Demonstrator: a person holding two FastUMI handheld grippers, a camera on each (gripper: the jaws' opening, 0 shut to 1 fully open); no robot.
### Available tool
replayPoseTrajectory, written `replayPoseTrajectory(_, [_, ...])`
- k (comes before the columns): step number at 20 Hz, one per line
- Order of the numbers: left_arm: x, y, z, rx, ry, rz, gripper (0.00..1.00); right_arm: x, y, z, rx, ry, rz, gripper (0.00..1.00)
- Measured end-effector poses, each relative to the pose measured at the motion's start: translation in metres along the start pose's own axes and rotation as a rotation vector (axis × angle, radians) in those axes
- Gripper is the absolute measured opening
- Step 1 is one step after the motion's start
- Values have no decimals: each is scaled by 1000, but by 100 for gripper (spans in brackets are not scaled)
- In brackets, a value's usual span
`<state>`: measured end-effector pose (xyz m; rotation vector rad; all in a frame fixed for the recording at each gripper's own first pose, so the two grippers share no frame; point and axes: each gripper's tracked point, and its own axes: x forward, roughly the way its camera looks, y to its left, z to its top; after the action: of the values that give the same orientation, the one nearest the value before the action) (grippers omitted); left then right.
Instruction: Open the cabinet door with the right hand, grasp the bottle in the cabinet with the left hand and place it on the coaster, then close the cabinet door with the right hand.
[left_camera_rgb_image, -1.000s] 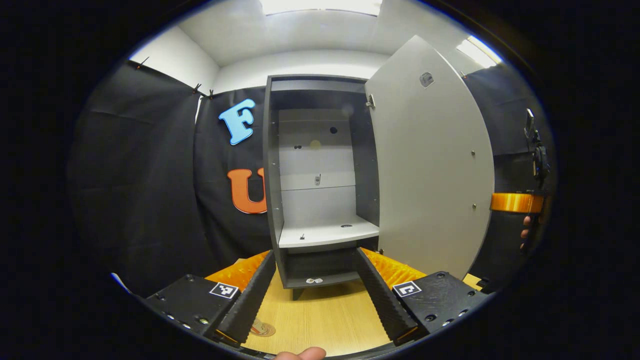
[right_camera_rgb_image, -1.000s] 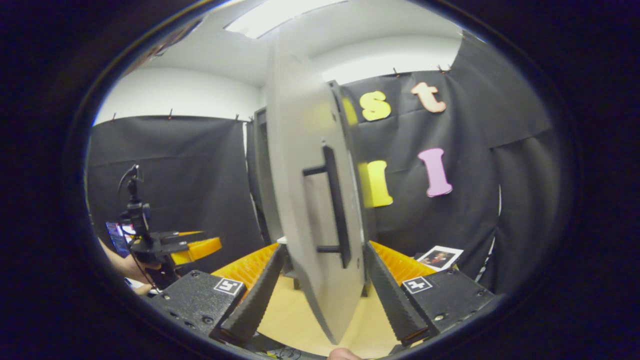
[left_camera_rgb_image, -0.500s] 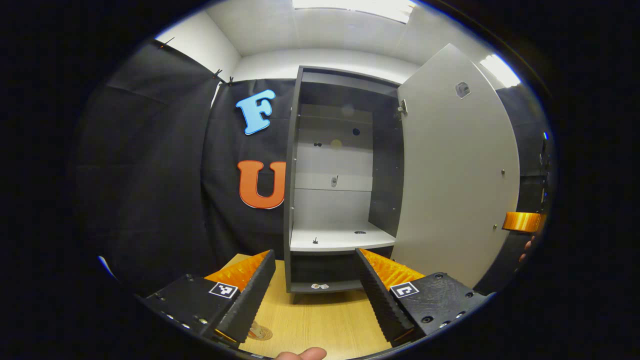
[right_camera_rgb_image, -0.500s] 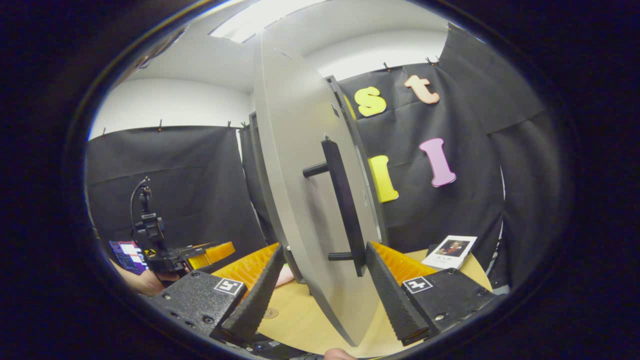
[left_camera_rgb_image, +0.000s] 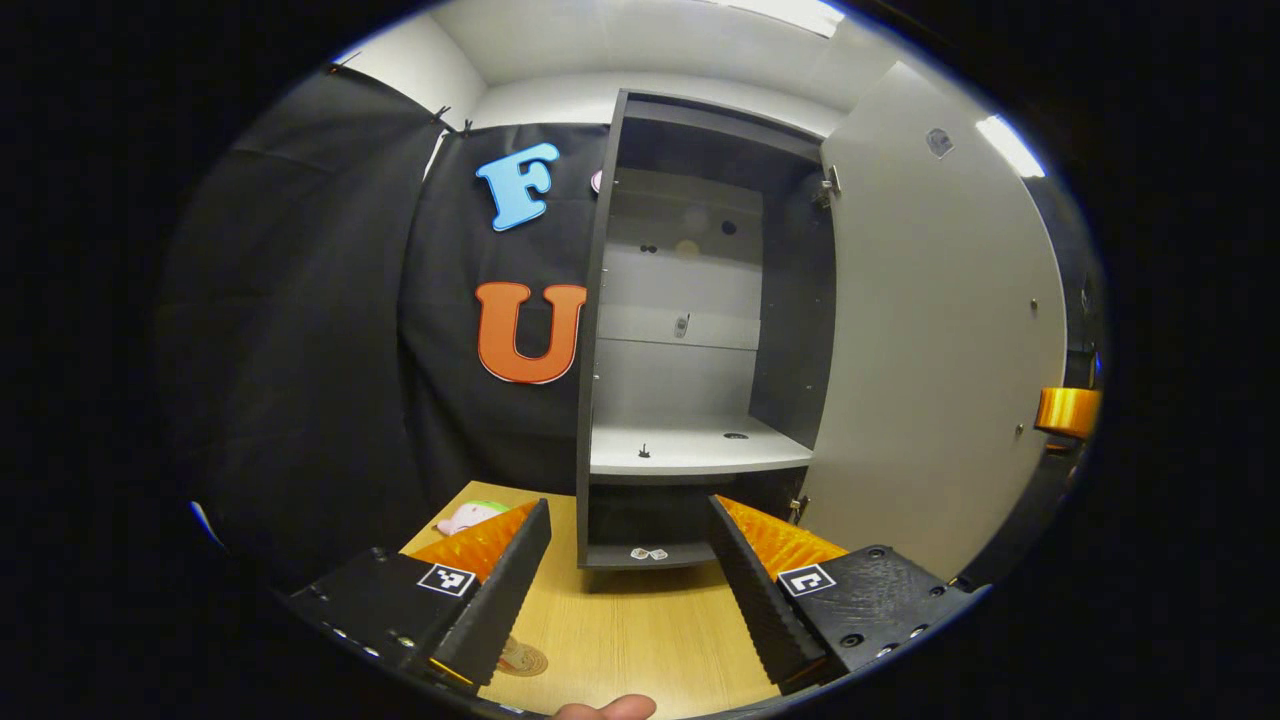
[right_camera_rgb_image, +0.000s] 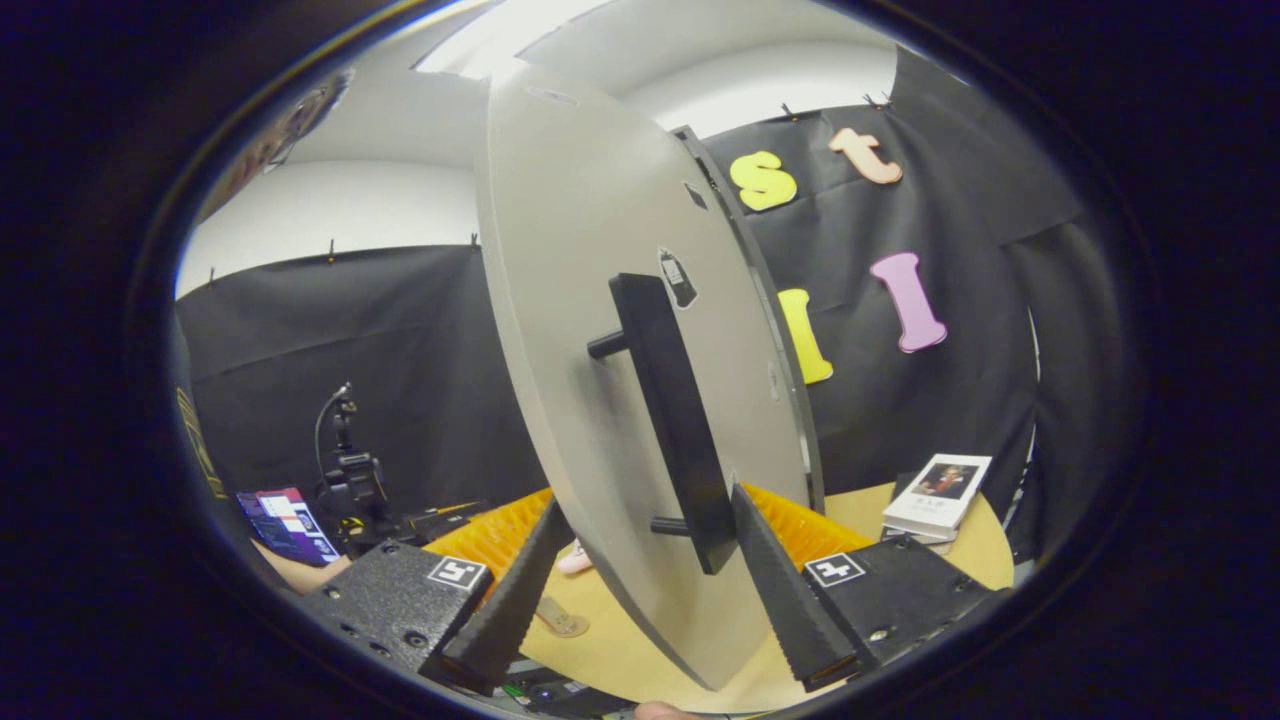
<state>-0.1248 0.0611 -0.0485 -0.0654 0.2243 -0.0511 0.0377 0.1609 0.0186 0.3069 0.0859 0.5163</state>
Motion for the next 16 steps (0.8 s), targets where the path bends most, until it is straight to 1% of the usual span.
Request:
replayPoseTrajectory(1, [4,4,-2,8,4,-4,94,5,4,-1,5,7,17,96])
replayPoseTrajectory(2, [9,7,-3,8,4,-10,94,11,8,-1,7,13,29,100])
replayPoseTrajectory(7, [32,22,-6,-28,4,-53,94,35,25,-3,10,17,43,100])
replayPoseTrajectory(10, [41,31,-8,-42,12,-69,94,45,41,-8,3,28,69,100])
replayPoseTrajectory(14, [51,46,-8,-27,12,-42,94,67,57,-17,-5,59,129,100])
replayPoseTrajectory(16, [55,52,-10,-31,29,-25,94,79,64,-18,23,66,179,100])
